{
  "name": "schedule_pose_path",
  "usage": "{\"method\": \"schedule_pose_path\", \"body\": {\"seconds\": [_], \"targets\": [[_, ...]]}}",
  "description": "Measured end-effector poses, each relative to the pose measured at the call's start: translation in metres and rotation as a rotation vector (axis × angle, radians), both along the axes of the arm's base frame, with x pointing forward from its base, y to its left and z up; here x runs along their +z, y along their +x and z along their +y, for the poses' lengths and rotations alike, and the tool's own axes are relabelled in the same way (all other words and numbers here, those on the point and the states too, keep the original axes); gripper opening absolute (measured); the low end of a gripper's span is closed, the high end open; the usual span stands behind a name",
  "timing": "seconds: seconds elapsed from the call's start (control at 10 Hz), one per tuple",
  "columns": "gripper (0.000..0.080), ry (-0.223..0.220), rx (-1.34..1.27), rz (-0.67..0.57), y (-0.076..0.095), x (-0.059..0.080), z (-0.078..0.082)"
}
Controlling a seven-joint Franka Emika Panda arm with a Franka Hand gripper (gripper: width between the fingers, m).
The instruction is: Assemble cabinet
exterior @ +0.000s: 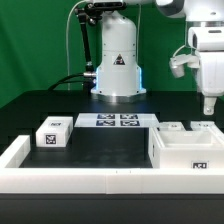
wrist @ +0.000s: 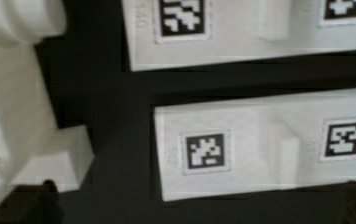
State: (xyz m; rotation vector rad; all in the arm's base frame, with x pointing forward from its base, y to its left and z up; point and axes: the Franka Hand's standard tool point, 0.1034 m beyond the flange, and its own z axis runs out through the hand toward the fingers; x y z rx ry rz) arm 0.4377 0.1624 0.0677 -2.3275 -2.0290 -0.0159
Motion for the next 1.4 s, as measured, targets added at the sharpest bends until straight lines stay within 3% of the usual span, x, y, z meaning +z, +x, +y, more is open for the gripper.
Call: {"method": "schedule_pose_path", "body": {"seconds": [0.2, 0.4, 0.8, 0.9, 1.0, 1.1, 1.3, 1.4], "targets": [[0.0797, 0.023, 0.019, 0.003, -0.014, -0.016, 0.014], [0.0797, 0.041, 0.014, 0.009, -0.018, -0.030, 0.016], [0.0797, 0.048, -0.006, 0.044, -0.026, -0.050, 0.010], [0.0709, 0.049, -0.009, 0.046, -0.026, -0.051, 0.009], [0.0513, 0.049, -0.009, 0.049, -0.027, -0.052, 0.009], [0.0513, 0.049, -0.010, 0.051, -0.028, -0.053, 0.009], [0.0195, 0.049, -0.011, 0.051, -0.028, -0.053, 0.009], [0.0073, 0.049, -0.011, 0.050, -0.027, -0.053, 0.008]]}}
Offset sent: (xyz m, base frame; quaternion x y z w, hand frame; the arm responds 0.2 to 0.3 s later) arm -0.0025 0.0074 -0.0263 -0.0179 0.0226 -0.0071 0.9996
